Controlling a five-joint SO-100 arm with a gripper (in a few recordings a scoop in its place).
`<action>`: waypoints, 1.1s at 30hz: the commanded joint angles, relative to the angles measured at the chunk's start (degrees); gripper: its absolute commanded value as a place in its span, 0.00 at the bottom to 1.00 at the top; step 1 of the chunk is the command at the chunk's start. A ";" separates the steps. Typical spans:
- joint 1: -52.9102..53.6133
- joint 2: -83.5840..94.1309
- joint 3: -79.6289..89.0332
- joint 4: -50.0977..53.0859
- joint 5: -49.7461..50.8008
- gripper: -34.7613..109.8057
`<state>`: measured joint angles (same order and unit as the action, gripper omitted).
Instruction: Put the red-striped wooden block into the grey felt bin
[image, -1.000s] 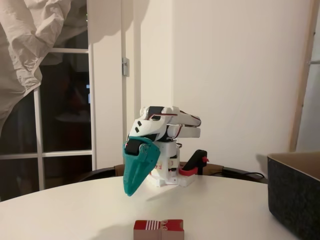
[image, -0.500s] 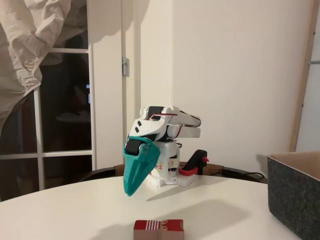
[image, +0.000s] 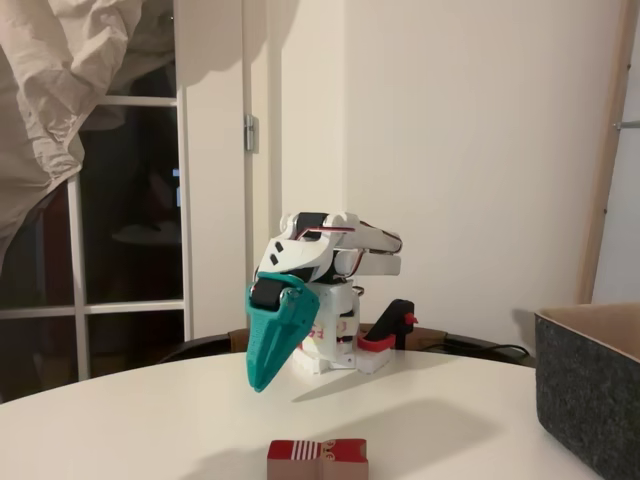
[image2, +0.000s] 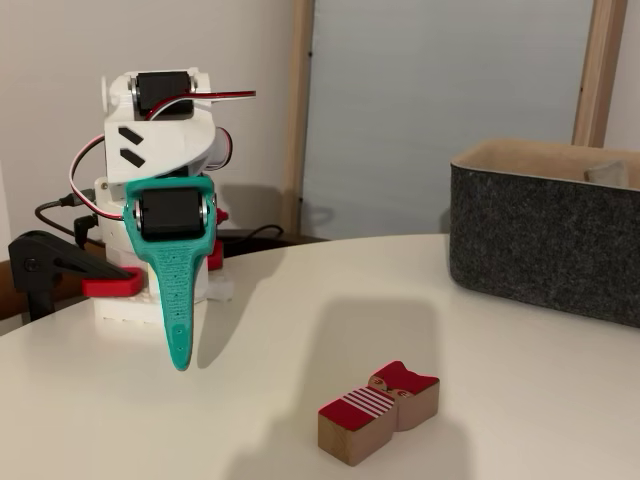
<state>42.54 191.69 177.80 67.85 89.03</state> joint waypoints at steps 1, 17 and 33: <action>0.70 1.49 -2.11 0.88 1.14 0.24; -7.91 -13.97 -29.71 0.70 15.29 0.24; -24.79 -49.22 -54.23 0.88 19.16 0.28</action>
<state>18.54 147.48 127.44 67.85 112.06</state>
